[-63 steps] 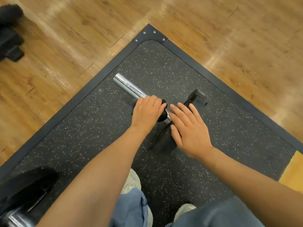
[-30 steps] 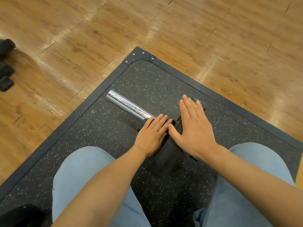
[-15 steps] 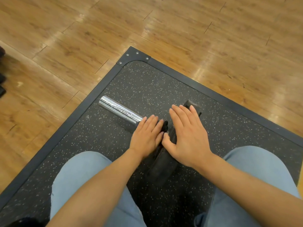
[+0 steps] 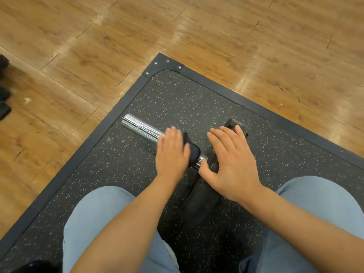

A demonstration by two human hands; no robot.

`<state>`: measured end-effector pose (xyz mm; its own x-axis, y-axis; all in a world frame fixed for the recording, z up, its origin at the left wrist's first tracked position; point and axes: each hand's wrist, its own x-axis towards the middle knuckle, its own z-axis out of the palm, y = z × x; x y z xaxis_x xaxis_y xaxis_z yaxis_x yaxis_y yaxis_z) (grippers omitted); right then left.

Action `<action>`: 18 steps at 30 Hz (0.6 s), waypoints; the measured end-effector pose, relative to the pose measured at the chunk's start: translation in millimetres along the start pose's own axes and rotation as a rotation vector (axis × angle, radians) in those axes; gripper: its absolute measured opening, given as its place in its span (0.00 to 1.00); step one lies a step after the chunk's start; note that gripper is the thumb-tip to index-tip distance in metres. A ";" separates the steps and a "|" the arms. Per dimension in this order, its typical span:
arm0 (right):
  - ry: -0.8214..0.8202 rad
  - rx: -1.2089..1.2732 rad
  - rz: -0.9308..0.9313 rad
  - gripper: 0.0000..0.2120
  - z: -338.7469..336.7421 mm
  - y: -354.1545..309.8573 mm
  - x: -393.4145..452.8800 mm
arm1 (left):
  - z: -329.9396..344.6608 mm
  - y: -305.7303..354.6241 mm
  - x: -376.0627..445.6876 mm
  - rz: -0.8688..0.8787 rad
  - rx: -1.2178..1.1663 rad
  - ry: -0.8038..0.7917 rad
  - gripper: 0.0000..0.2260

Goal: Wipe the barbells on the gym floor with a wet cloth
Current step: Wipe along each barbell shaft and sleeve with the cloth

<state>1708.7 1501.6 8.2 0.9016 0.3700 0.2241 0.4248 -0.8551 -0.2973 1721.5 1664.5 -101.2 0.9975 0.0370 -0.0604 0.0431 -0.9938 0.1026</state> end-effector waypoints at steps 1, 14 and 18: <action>-0.003 0.001 -0.001 0.28 0.3 0.3 -0.3 | -3.0 -5.5 9.3 -0.106 -0.019 0.015 0.25; 0.000 0.027 0.006 0.25 1.2 0.1 -0.1 | 8.2 1.0 -10.6 0.086 -0.090 0.004 0.31; -0.016 0.027 -0.001 0.27 0.9 0.2 -0.9 | 1.0 7.3 4.3 -0.279 -0.187 0.038 0.32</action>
<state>1708.0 1501.5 7.1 0.9024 0.3765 0.2095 0.4273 -0.8446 -0.3226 1726.0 1657.3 -101.7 0.9471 0.3119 -0.0754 0.3206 -0.9084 0.2683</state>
